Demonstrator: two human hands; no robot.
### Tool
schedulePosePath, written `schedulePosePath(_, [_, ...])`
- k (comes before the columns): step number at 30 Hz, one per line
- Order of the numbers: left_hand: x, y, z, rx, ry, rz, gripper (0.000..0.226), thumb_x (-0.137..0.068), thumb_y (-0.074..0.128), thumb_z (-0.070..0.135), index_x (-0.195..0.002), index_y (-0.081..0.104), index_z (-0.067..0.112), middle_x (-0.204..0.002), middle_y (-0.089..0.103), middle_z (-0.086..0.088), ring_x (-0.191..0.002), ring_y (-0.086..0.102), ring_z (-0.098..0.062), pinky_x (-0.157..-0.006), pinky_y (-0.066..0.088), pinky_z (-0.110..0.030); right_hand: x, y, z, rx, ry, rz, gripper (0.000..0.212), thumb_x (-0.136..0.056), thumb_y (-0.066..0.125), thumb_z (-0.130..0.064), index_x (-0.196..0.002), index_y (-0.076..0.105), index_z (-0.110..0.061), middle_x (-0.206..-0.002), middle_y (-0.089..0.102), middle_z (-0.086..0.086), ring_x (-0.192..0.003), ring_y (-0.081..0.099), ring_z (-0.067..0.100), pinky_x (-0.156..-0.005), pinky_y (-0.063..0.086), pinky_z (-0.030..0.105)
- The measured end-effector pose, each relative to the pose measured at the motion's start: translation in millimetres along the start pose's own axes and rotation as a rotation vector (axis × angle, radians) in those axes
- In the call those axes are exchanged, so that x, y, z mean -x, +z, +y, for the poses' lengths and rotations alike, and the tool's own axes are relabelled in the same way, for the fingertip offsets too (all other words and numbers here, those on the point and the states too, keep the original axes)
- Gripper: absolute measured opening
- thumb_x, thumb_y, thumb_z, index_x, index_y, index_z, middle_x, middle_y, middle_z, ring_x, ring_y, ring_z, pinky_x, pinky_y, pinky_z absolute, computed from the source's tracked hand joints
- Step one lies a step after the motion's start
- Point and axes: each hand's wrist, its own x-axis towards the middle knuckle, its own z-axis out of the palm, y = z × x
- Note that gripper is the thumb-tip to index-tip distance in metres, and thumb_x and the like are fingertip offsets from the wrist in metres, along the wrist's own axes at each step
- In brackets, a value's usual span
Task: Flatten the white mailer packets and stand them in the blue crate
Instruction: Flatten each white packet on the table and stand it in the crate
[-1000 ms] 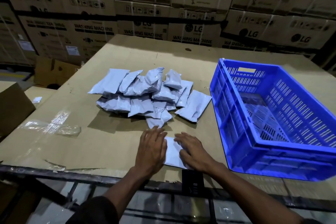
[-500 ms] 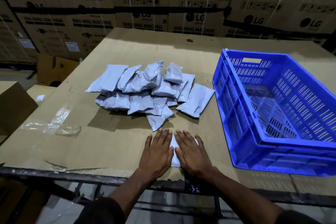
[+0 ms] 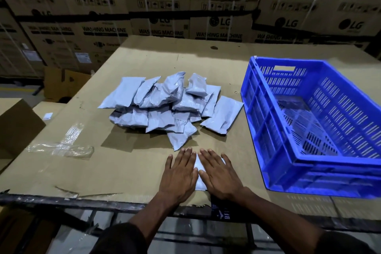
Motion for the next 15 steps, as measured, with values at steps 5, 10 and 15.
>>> schedulePosePath(5, [2, -3, 1, 0.013, -0.012, -0.021, 0.056, -0.100, 0.035, 0.039, -0.144, 0.059, 0.016, -0.151, 0.055, -0.002, -0.140, 0.051, -0.021, -0.107, 0.048, -0.054, 11, -10, 3, -0.035, -0.060, -0.025, 0.078, -0.097, -0.005, -0.065, -0.160, 0.011, -0.023, -0.167, -0.002, -0.008, -0.154, -0.005, 0.013, -0.121, -0.004, 0.043])
schedulePosePath(10, [4, -8, 1, 0.057, -0.009, -0.018, 0.058, -0.102, 0.032, 0.041, -0.150, 0.052, 0.015, -0.156, 0.050, -0.001, -0.143, 0.047, -0.020, -0.109, 0.046, -0.054, 33, -17, 22, -0.008, -0.193, -0.039, 0.071, -0.101, 0.018, -0.068, -0.160, 0.007, -0.030, -0.167, -0.008, -0.011, -0.153, -0.010, 0.013, -0.123, -0.004, 0.037])
schedulePosePath(15, [15, -7, -8, 0.291, 0.091, 0.064, 0.074, -0.099, 0.044, 0.057, -0.160, 0.030, 0.018, -0.170, 0.022, -0.001, -0.156, 0.018, -0.016, -0.125, 0.016, -0.043, 25, -18, 29, -0.123, -0.142, 0.036, 0.059, -0.105, 0.031, -0.056, -0.156, 0.030, -0.026, -0.165, 0.020, -0.006, -0.151, 0.018, 0.014, -0.121, 0.023, 0.041])
